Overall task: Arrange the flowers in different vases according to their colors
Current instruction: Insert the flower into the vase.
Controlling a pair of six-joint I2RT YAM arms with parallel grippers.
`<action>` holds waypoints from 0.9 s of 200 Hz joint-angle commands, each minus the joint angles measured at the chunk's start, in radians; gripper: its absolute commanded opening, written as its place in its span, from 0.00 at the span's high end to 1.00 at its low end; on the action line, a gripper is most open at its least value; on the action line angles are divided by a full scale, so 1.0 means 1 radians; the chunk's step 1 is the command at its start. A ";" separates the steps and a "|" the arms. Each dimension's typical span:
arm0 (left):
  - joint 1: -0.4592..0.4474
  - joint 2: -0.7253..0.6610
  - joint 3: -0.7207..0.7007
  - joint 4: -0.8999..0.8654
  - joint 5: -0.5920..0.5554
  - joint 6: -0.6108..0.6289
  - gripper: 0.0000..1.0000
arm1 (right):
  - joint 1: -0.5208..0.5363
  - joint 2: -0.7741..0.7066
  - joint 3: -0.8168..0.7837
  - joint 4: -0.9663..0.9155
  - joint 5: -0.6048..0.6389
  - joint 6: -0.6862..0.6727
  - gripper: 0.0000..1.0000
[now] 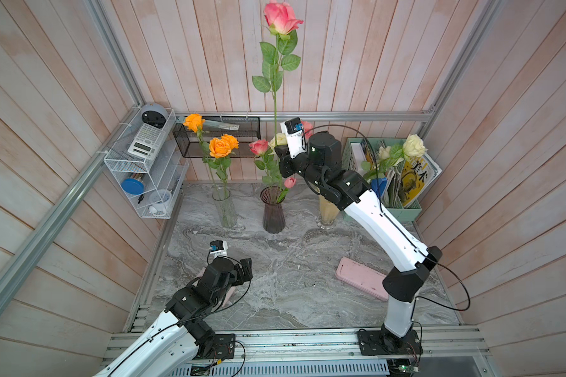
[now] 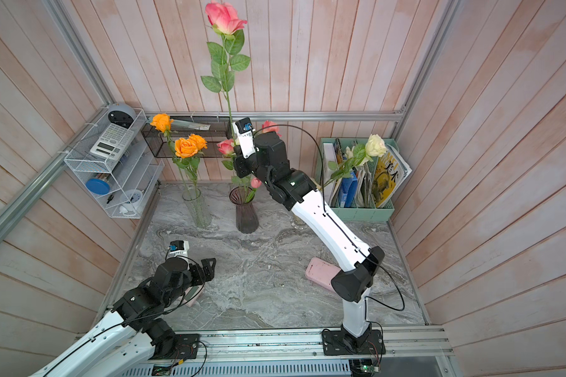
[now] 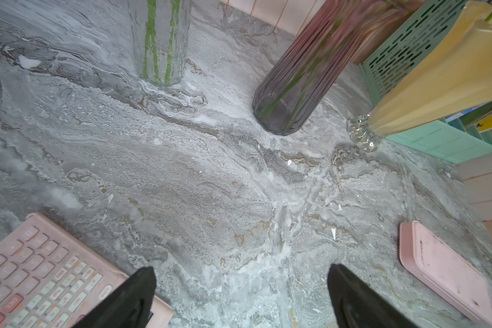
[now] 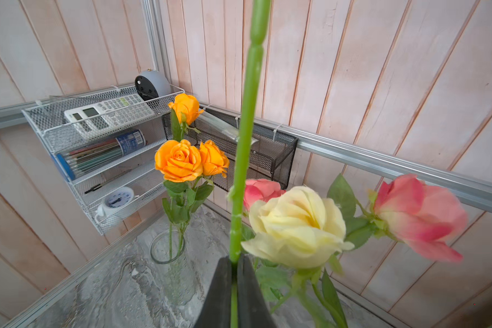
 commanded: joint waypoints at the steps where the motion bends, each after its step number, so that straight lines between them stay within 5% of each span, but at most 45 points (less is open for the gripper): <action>1: -0.006 0.002 -0.016 0.056 0.019 0.002 0.00 | -0.004 0.087 0.091 0.120 -0.035 -0.035 1.00; 65: -0.007 0.021 -0.026 0.083 0.020 0.022 0.00 | -0.017 0.215 0.111 0.244 -0.004 -0.097 1.00; 180: -0.007 0.021 -0.048 0.109 0.028 0.041 0.00 | -0.021 0.043 -0.462 0.591 0.041 -0.078 1.00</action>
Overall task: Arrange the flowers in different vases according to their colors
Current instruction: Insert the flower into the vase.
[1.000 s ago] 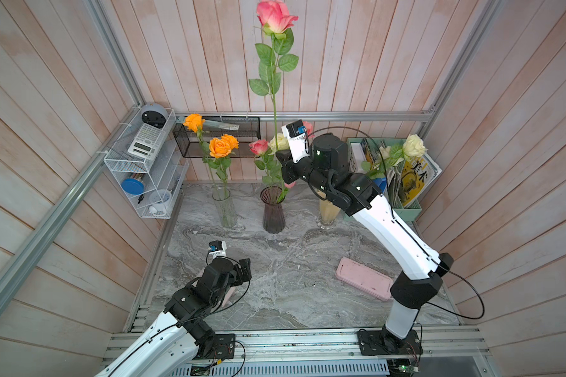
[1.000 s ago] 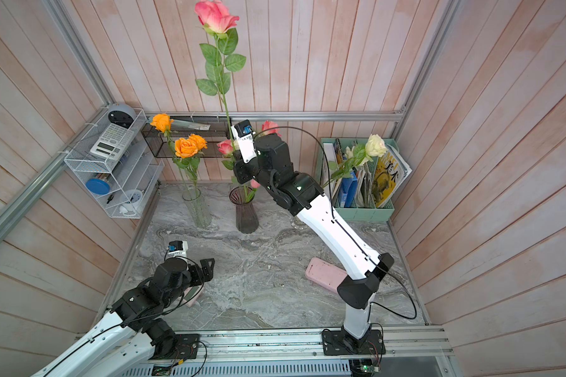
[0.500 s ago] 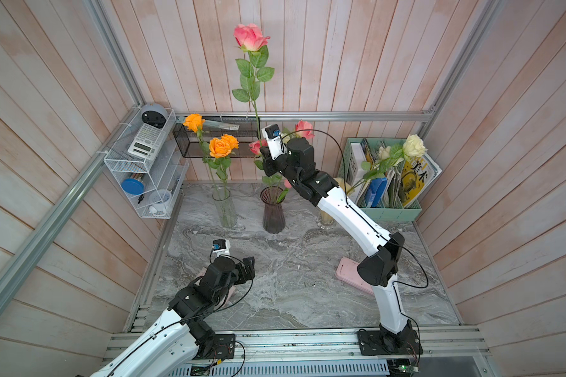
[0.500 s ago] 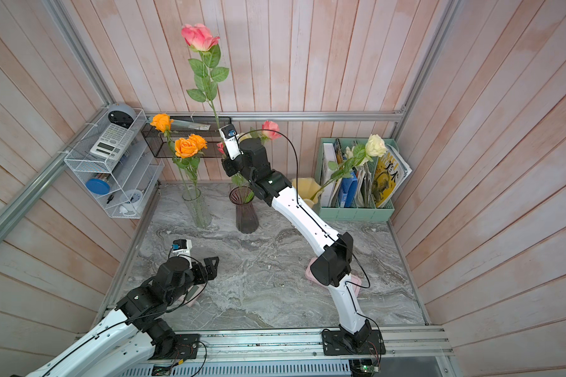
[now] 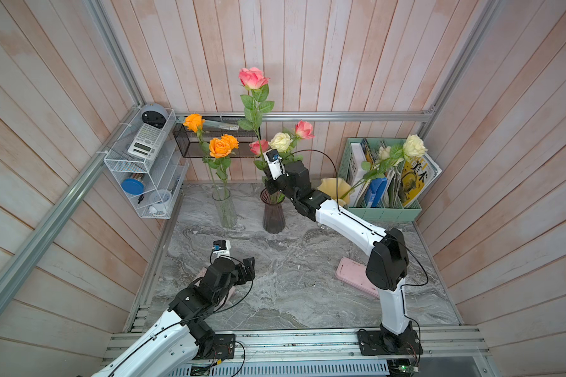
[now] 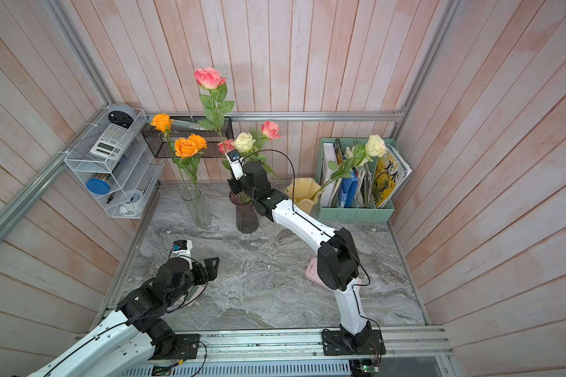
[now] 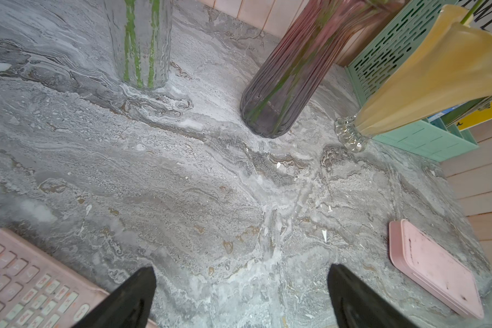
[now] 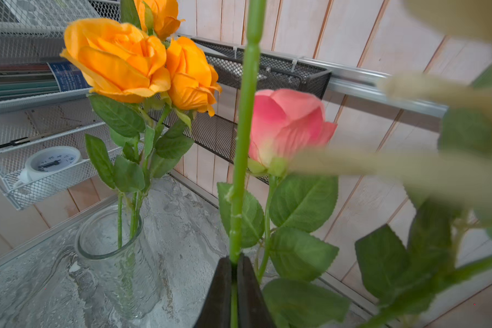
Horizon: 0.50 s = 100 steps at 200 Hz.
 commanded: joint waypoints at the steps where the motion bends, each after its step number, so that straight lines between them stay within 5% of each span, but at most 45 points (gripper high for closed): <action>1: -0.004 0.003 -0.014 0.027 0.007 0.020 0.00 | -0.003 -0.074 -0.073 0.125 0.030 0.005 1.00; 30: -0.004 0.008 -0.005 0.028 0.002 0.033 0.00 | -0.001 -0.147 -0.220 0.184 0.049 0.023 1.00; 57: -0.004 0.023 0.008 0.030 0.003 0.042 0.00 | 0.000 -0.213 -0.328 0.202 0.052 0.038 0.78; 100: -0.004 0.013 0.017 0.033 0.006 0.042 0.00 | 0.006 -0.282 -0.399 0.172 0.058 0.052 0.68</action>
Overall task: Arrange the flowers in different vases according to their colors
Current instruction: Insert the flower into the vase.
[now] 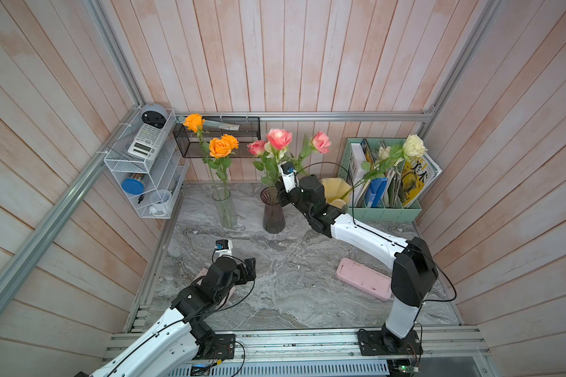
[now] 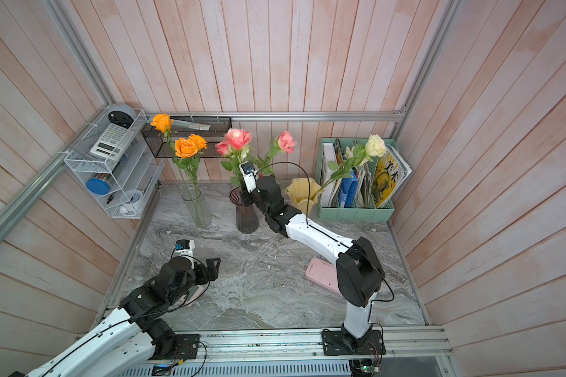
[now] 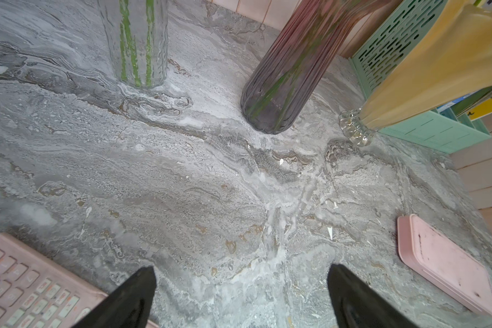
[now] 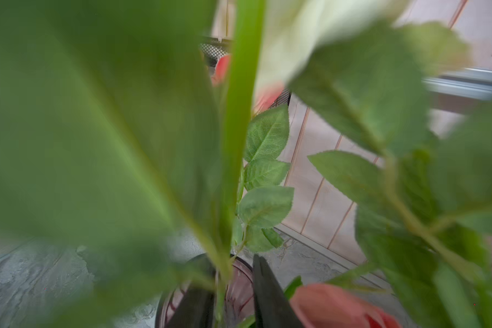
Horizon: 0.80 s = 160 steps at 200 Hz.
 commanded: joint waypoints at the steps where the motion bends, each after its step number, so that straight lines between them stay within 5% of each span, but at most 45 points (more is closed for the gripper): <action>1: -0.004 -0.011 0.017 0.017 0.006 0.018 0.00 | 0.006 -0.035 -0.016 0.013 0.017 0.017 0.68; 94: -0.003 -0.003 0.099 0.005 -0.059 0.054 0.00 | 0.078 -0.269 -0.119 -0.110 -0.040 0.085 0.43; 141: 0.027 0.106 0.223 0.010 -0.172 0.109 0.00 | 0.130 -0.575 -0.392 -0.236 -0.057 0.205 0.30; 160: 0.112 0.102 0.227 0.028 -0.195 0.110 0.00 | 0.130 -0.747 -0.513 -0.369 0.049 0.242 0.24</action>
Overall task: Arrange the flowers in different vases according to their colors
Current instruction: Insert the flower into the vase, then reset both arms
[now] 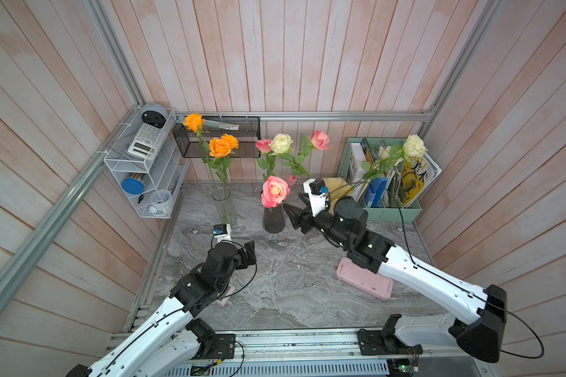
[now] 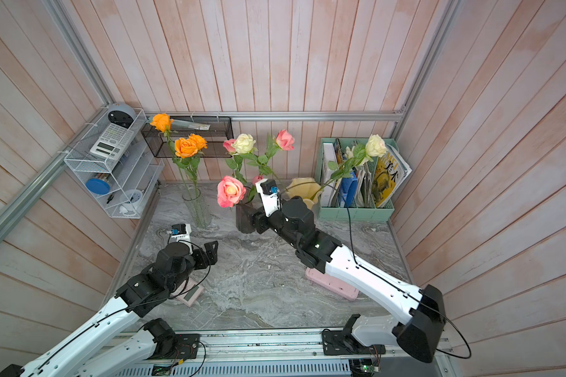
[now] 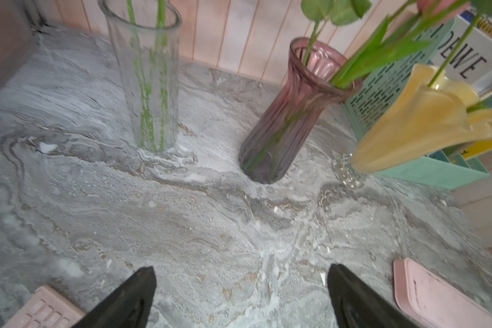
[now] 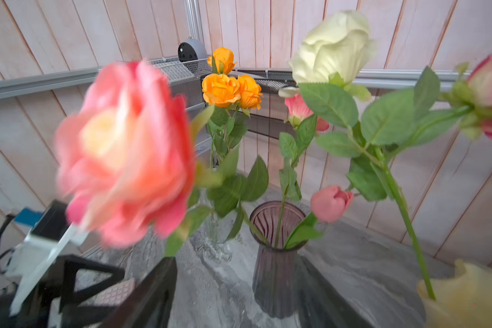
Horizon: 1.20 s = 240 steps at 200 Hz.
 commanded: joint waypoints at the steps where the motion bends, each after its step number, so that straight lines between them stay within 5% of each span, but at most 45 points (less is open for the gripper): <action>1: 0.085 -0.008 0.024 0.027 -0.074 0.035 0.00 | 0.001 -0.170 -0.124 -0.194 0.096 0.081 0.23; 41: 0.206 -0.034 -0.059 0.162 -0.127 0.101 0.00 | -0.011 -0.497 -0.316 -0.456 0.392 0.108 0.06; 72: 0.244 -0.061 -0.165 0.321 -0.292 0.204 0.00 | -0.105 -0.542 -0.400 -0.499 0.563 0.105 0.02; 102: 0.291 -0.097 -0.303 0.585 -0.385 0.335 0.00 | -0.353 -0.475 -0.507 -0.330 0.610 0.139 0.02; 129: 0.341 -0.061 -0.418 0.852 -0.391 0.473 0.00 | -0.501 -0.398 -0.666 0.054 0.644 0.048 0.02; 175: 0.454 0.225 -0.568 1.314 -0.257 0.491 0.00 | -0.630 -0.191 -0.781 0.471 0.591 -0.069 0.02; 240: 0.499 0.831 -0.524 1.854 -0.110 0.543 0.00 | -0.668 0.124 -0.852 0.969 0.461 -0.225 0.02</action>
